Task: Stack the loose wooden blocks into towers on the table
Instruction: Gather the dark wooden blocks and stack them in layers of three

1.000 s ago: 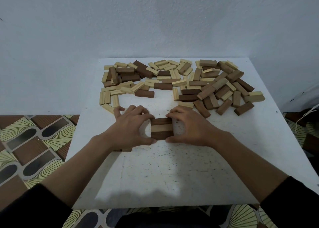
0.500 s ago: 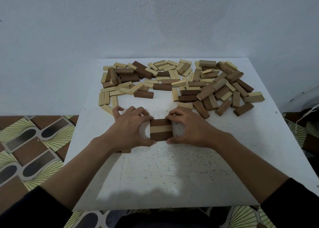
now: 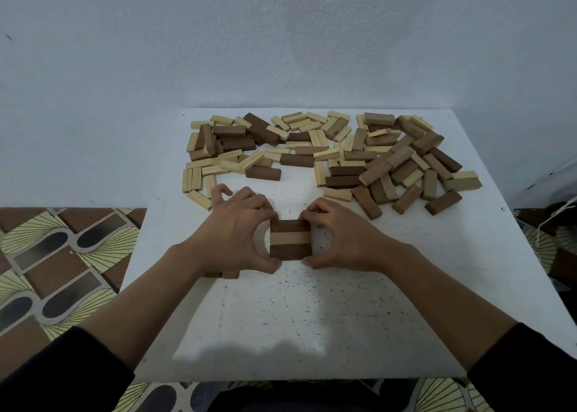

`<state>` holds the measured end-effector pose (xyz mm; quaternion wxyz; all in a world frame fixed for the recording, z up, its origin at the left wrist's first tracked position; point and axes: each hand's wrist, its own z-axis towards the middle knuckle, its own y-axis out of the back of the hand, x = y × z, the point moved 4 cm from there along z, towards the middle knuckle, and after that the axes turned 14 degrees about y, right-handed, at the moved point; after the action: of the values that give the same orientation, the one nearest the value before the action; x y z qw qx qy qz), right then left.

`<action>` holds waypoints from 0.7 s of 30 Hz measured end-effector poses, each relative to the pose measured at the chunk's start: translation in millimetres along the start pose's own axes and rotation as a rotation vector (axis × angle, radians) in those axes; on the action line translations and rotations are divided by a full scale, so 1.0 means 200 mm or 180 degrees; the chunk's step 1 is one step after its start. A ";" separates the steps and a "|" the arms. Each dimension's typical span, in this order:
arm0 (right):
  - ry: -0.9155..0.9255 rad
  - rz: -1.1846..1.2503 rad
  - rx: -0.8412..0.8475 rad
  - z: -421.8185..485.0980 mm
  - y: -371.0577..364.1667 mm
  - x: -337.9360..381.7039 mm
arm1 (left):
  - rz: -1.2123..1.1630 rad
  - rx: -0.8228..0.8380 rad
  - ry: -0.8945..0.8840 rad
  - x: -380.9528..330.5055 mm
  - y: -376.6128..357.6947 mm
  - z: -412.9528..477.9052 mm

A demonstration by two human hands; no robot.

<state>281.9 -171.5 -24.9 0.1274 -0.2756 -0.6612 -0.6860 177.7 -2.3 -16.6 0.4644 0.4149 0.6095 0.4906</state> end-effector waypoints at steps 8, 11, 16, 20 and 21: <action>0.0308 0.0153 -0.0416 0.16 -0.05 0.21 | -0.0565 0.0175 -0.0019 0.27 0.16 -0.11; 0.0435 0.0057 -0.0436 0.22 -0.09 0.29 | -0.0568 0.0348 0.0084 0.37 0.18 -0.17; 0.0456 -0.0154 -0.0298 0.28 -0.18 0.35 | -0.0642 0.0354 0.0111 0.47 0.14 -0.25; 0.0407 -0.0258 -0.0203 0.31 -0.22 0.36 | -0.0677 0.0358 0.0129 0.50 0.11 -0.28; 0.0402 -0.0283 -0.0204 0.32 -0.22 0.36 | -0.0675 0.0368 0.0121 0.50 0.10 -0.28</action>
<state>211.8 -91.7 -23.9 0.1293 -0.2061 -0.6412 -0.7278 102.2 85.6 -8.6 0.4774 0.3648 0.6859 0.4105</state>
